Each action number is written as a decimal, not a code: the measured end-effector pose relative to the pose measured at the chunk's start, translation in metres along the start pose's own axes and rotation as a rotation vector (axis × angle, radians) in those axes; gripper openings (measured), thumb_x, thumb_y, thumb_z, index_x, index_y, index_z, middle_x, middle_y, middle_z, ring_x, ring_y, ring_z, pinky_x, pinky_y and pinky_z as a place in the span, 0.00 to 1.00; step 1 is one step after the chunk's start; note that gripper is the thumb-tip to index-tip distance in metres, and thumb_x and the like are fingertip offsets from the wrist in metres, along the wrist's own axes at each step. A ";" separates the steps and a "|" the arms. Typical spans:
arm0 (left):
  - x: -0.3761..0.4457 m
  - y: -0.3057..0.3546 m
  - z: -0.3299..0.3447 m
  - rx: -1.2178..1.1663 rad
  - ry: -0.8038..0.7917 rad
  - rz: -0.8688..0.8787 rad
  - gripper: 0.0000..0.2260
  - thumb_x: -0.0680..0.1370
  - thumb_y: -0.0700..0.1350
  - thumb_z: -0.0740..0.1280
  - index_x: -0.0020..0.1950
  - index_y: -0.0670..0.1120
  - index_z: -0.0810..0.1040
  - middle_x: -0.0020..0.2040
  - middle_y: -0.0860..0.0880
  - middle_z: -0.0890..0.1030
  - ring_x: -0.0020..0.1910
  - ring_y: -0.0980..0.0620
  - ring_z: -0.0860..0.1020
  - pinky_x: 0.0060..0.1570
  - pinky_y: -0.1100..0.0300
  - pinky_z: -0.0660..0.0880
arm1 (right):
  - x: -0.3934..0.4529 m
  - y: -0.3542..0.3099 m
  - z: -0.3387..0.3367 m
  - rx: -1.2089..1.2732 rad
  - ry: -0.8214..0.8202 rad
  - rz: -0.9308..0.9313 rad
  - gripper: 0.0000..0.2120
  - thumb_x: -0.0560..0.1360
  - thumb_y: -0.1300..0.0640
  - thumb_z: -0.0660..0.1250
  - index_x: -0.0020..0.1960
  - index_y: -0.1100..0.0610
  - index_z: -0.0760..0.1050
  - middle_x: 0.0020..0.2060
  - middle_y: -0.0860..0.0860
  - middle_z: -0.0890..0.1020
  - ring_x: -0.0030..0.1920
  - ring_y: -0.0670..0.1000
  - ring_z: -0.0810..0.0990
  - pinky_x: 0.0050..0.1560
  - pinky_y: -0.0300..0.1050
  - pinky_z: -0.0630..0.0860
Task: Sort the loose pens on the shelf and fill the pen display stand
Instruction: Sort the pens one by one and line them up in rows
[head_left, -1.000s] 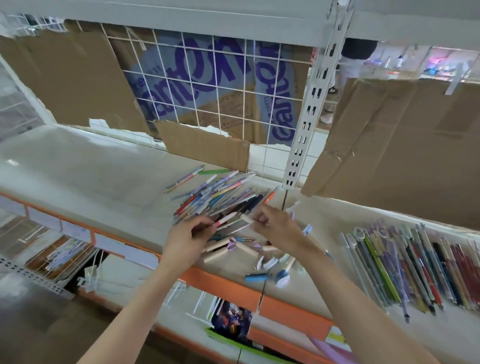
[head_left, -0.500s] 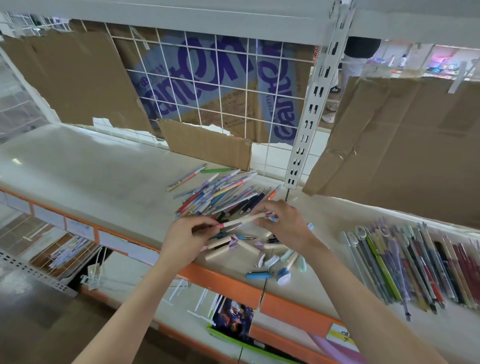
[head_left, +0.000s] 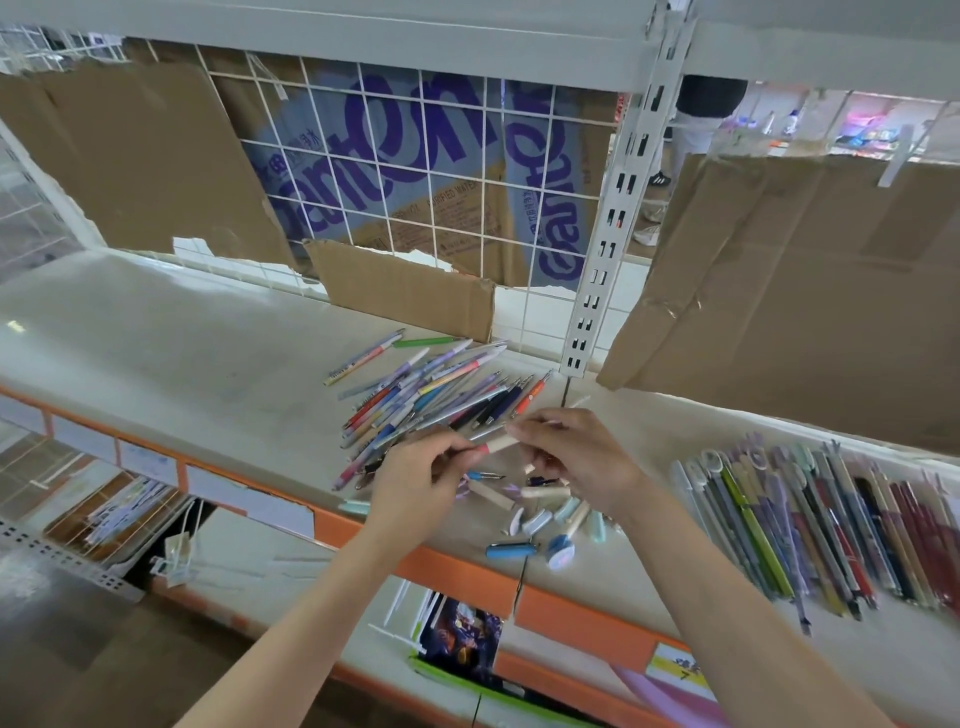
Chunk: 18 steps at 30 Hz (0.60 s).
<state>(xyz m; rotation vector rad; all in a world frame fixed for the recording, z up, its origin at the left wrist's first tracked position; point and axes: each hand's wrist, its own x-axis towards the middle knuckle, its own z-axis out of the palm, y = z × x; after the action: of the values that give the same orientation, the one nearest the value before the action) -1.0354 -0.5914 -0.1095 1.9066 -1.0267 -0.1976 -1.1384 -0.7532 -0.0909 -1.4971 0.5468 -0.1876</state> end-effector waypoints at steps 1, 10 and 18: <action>0.005 0.002 0.002 -0.039 -0.028 -0.020 0.04 0.76 0.42 0.68 0.44 0.51 0.82 0.35 0.51 0.81 0.33 0.50 0.77 0.36 0.56 0.72 | -0.001 0.001 0.000 0.108 0.032 0.009 0.11 0.69 0.55 0.74 0.40 0.62 0.79 0.27 0.50 0.76 0.26 0.45 0.71 0.25 0.34 0.68; 0.031 0.012 0.021 -0.143 -0.334 -0.089 0.07 0.78 0.48 0.65 0.49 0.48 0.81 0.36 0.53 0.80 0.32 0.60 0.76 0.35 0.66 0.69 | -0.019 0.011 -0.011 0.456 0.218 -0.069 0.02 0.73 0.64 0.67 0.44 0.64 0.77 0.27 0.50 0.73 0.28 0.44 0.69 0.26 0.33 0.67; 0.107 -0.023 0.025 0.438 0.050 0.071 0.08 0.78 0.42 0.64 0.53 0.41 0.80 0.51 0.43 0.79 0.50 0.46 0.76 0.48 0.54 0.72 | -0.026 0.001 -0.054 -0.126 0.491 -0.075 0.09 0.79 0.54 0.62 0.48 0.61 0.73 0.30 0.57 0.80 0.23 0.49 0.72 0.24 0.38 0.67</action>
<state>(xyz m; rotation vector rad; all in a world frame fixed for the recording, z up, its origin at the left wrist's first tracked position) -0.9668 -0.6800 -0.1138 2.2462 -1.1712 0.1274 -1.1855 -0.7899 -0.0853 -1.5997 0.9065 -0.5985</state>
